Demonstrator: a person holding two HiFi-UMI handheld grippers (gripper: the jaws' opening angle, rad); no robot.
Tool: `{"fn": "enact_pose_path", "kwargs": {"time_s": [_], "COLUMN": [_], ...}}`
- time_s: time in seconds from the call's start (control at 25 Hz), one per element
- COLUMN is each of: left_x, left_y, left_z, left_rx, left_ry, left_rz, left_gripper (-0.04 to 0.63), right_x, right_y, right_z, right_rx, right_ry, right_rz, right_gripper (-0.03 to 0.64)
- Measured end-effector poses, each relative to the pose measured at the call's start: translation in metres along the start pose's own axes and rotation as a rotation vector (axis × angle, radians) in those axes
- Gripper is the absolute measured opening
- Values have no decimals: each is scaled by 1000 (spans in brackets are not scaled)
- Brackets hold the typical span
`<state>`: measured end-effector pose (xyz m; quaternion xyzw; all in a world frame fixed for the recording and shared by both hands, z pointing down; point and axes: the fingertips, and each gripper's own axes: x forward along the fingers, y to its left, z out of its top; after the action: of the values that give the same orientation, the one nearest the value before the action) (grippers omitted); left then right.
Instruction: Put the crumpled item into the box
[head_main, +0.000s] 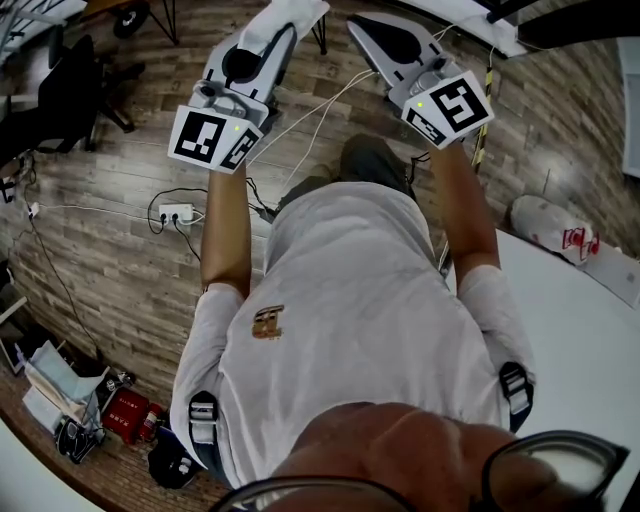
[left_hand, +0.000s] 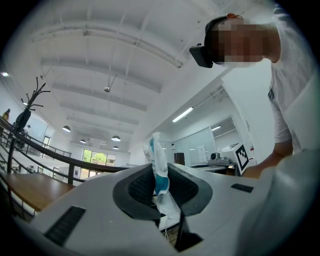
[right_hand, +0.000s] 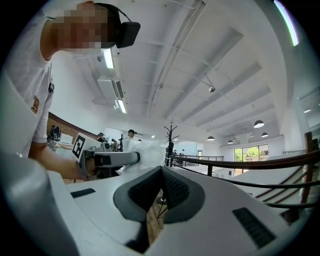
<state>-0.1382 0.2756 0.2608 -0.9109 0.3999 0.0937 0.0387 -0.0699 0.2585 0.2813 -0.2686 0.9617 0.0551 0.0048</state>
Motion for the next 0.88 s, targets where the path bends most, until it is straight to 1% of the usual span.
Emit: {"fn": "enact_pose_path", "kwargs": {"time_s": [0.2,0.44,0.72,0.88], "left_x": [-5,7,43,74], "left_y": [12,43,79,103], "left_z": [2,-3,-18,-27], "left_rx": [1,-1,2,-5], "left_ry": [-5,-1,8,17], "left_rz": [6,15,16,5], "left_gripper": [72,72,72,72], "right_x": [10,36,63,79], "right_y": [1,-18,-62,-96], "right_z": [-2,-10,-26,-31], "right_rx": [-5,-3,2,-3], "right_ry": [4,13,7,11], "right_rz": [2,11,18,10], "right_gripper": [32,31,31,31]}}
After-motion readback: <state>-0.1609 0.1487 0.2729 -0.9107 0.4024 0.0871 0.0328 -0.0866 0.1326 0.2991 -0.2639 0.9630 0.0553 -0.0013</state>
